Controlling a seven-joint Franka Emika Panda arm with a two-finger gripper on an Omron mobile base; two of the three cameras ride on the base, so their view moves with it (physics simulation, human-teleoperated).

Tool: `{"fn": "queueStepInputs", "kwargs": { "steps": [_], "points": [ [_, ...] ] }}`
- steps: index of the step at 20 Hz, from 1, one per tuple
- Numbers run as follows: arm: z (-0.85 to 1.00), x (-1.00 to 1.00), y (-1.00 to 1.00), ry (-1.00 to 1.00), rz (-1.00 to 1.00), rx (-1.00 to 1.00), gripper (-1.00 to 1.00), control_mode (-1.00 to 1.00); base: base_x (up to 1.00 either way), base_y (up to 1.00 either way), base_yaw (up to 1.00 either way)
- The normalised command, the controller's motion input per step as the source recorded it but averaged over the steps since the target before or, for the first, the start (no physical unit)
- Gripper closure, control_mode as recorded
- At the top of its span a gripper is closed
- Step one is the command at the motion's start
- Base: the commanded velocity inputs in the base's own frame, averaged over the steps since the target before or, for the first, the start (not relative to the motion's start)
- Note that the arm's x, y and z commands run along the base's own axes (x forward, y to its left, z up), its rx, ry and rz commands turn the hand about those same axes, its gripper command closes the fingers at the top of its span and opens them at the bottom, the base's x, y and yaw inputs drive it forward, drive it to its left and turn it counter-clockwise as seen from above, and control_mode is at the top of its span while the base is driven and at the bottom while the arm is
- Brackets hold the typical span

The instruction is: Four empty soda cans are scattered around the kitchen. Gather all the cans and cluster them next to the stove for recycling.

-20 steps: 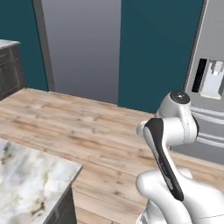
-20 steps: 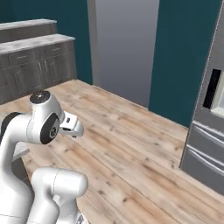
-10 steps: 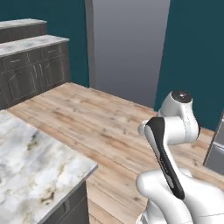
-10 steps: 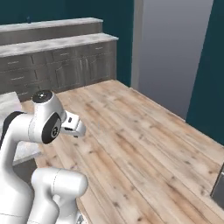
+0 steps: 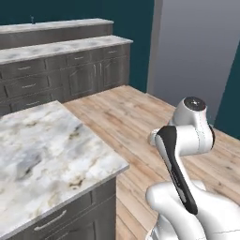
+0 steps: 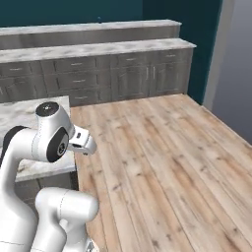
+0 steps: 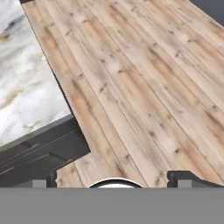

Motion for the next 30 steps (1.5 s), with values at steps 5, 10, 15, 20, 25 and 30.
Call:
{"fn": "queueStepInputs", "kwargs": {
  "steps": [5,10,15,20,25,30],
  "points": [
    [0.0,0.0,0.0,0.0,0.0,0.0,-1.0,1.0,0.1,0.0,0.5],
    [0.0,0.0,0.0,0.0,0.0,0.0,-1.0,1.0,0.1,-0.12,0.44],
    [0.0,0.0,0.0,0.0,0.0,0.0,-1.0,1.0,0.23,-0.44,0.3],
    [0.0,0.0,0.0,0.0,0.0,0.0,-1.0,1.0,0.49,-0.6,0.21],
    [0.0,0.0,0.0,0.0,0.0,0.0,-1.0,1.0,0.51,-0.61,0.2],
    [0.0,0.0,0.0,0.0,0.0,0.0,-1.0,1.0,0.48,-0.7,0.18]
  ]
}}
